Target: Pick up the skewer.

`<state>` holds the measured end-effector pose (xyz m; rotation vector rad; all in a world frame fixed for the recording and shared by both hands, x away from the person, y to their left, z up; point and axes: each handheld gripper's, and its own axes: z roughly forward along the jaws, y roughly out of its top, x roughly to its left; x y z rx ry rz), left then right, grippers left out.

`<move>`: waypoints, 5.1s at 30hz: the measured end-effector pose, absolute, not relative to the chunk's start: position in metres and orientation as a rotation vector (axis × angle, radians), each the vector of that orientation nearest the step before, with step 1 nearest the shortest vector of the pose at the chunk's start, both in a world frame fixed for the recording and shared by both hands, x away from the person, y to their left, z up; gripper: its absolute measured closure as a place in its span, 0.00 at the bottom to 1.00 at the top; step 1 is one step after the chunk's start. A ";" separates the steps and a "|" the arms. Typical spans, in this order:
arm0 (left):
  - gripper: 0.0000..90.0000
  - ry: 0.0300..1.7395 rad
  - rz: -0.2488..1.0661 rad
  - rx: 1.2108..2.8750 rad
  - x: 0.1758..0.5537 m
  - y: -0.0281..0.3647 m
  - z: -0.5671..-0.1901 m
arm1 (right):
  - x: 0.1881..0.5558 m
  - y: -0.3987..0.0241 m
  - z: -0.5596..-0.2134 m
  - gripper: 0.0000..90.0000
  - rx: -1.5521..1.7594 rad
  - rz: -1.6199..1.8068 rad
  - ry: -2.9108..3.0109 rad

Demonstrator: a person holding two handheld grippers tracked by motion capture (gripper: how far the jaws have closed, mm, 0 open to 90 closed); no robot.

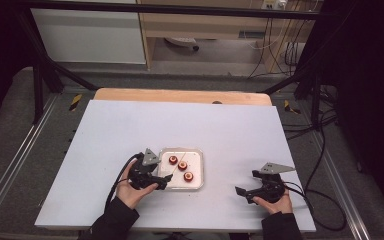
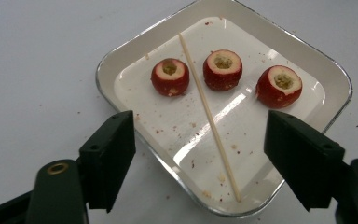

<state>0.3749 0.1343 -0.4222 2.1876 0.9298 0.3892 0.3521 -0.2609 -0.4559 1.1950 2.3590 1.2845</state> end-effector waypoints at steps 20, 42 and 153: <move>0.77 1.011 0.363 2.195 0.381 0.114 -0.439 | 0.352 -0.260 -0.457 0.01 1.193 1.282 2.364; 0.97 1.116 0.429 2.123 0.373 0.108 -0.447 | 0.352 -0.261 -0.456 0.01 1.194 1.283 2.364; 0.98 0.439 0.173 2.430 0.355 0.043 -0.400 | 0.334 -0.144 -0.424 0.56 -0.088 0.657 2.462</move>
